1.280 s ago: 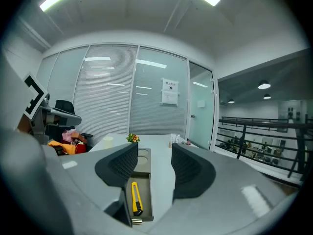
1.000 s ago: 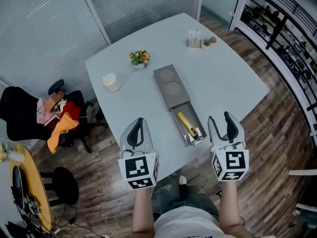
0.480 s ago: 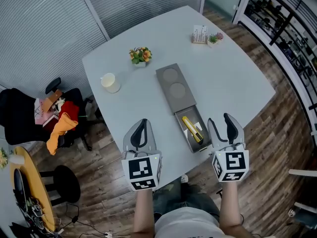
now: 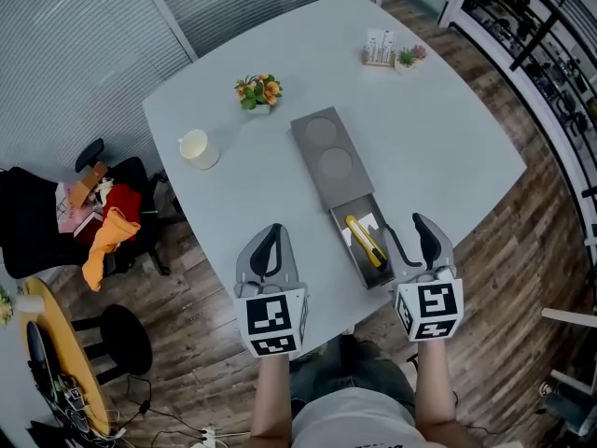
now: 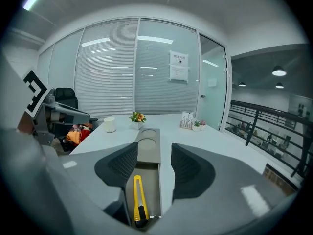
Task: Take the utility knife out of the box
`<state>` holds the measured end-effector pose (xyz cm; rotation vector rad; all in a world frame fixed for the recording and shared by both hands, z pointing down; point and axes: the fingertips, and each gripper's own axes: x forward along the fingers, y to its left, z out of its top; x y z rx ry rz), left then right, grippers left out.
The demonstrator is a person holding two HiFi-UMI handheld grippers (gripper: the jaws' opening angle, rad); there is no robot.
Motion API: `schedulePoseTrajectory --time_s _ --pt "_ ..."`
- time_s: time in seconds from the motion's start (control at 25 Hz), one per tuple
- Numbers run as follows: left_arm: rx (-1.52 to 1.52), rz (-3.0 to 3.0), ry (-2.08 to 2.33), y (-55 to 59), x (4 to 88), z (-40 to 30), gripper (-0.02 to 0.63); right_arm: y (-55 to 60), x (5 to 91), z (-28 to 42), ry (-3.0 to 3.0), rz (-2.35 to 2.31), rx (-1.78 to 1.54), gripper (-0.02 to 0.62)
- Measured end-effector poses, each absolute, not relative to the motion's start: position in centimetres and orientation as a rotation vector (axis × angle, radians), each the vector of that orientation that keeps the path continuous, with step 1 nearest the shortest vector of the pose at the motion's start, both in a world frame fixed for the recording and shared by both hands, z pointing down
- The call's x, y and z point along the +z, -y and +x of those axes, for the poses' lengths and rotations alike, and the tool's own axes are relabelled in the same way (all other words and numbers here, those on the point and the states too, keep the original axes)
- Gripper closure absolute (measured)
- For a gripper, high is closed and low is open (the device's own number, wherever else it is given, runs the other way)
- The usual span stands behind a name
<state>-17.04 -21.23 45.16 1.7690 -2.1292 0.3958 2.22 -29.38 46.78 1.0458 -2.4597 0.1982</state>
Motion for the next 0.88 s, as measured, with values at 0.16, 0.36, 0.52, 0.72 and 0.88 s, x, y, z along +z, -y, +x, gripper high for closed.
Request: schedulePoseTrajectory --time_s 0.16,0.36,0.52,0.72,0.88 --pt "0.413 1.765 2.102 21.7 46.4 -17.3 0.606 29.1 48.4 1.7 2.433 1.014 0.219 0.359" --pt "0.423 1.755 2.07 22.1 48.1 -17.7 0.606 28.8 50.4 1.3 2.4 0.989 0.242 0.367" --pt "0.433 1.745 2.038 22.2 49.6 -17.7 0.606 28.5 51.9 0.9 2.37 0.954 0.25 0.373" --pt "0.445 1.736 1.992 22.3 51.5 -17.5 0.606 28.1 54.0 0.4 2.327 0.91 0.277 0.38" --pt "0.455 1.736 1.96 22.4 52.6 -17.2 0.606 27.7 55.7 -0.2 2.287 0.87 0.282 0.38"
